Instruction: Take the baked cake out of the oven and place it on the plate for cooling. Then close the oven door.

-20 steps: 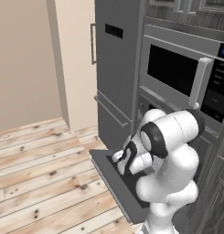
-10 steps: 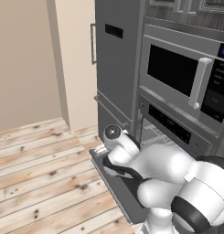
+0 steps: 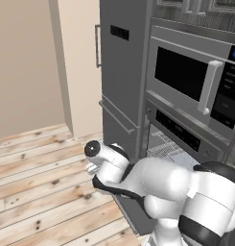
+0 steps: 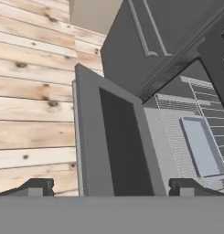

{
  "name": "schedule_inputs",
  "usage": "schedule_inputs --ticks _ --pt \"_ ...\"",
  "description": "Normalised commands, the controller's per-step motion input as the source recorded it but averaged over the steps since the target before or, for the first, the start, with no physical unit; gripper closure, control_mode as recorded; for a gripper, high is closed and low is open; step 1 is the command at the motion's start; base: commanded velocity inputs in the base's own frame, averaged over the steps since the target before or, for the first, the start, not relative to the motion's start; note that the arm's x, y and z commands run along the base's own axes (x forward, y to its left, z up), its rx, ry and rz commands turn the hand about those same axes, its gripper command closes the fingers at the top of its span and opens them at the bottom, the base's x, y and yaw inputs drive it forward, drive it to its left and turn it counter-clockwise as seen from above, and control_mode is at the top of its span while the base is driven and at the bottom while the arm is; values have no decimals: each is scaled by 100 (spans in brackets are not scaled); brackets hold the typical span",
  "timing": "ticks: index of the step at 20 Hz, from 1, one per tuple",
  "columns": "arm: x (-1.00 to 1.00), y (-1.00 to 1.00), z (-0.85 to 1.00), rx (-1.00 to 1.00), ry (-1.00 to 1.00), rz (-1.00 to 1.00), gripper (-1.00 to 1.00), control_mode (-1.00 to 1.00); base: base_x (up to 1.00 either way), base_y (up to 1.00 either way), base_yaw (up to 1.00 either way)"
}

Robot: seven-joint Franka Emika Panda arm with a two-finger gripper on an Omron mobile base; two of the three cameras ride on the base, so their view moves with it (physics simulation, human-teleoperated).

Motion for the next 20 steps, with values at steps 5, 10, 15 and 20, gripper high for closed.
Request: schedule_inputs --ticks 5,10,15,20 --pt "0 52 -22 -17 17 -3 -100 -100 0 0 0" --pt "-2 25 -47 -17 5 -3 -100 -100 0 0 0" --pt "0 8 -73 -20 0 -5 -100 -100 0 0 0" --pt "0 4 -77 -19 2 -5 -100 -100 0 0 0"
